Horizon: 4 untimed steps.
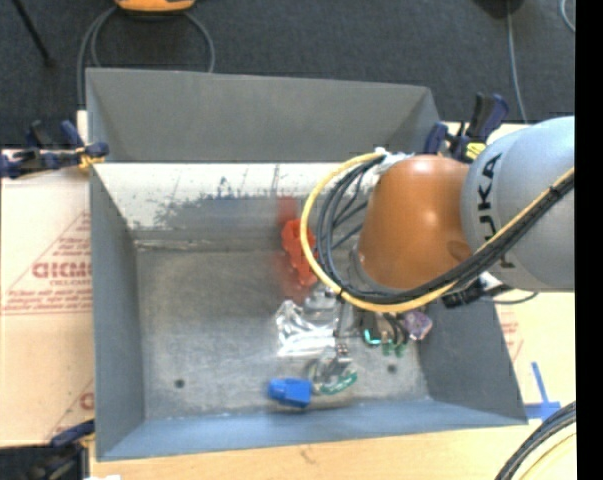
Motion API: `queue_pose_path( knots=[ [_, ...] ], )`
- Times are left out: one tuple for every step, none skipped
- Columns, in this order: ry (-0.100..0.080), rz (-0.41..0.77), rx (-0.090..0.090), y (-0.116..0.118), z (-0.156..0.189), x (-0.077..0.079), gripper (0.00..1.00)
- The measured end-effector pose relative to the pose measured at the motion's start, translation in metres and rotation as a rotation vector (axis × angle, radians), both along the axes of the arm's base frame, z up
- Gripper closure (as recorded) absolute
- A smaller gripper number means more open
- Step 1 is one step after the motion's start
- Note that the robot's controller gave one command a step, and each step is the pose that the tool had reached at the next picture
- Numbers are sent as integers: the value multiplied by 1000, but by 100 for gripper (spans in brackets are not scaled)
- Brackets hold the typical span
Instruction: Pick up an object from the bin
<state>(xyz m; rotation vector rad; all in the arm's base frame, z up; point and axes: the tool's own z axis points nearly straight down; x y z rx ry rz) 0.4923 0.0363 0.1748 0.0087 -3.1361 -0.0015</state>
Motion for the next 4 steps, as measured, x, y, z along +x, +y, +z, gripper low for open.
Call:
queue_pose_path(
  knots=[
    [-16, 362, 1, -34, -62, 31, 0],
    [-20, 312, -4, -34, -74, 33, 0],
    [-20, 309, -3, -34, -75, 33, 100],
    [-14, 313, -2, -29, 15, 48, 100]
  ],
)
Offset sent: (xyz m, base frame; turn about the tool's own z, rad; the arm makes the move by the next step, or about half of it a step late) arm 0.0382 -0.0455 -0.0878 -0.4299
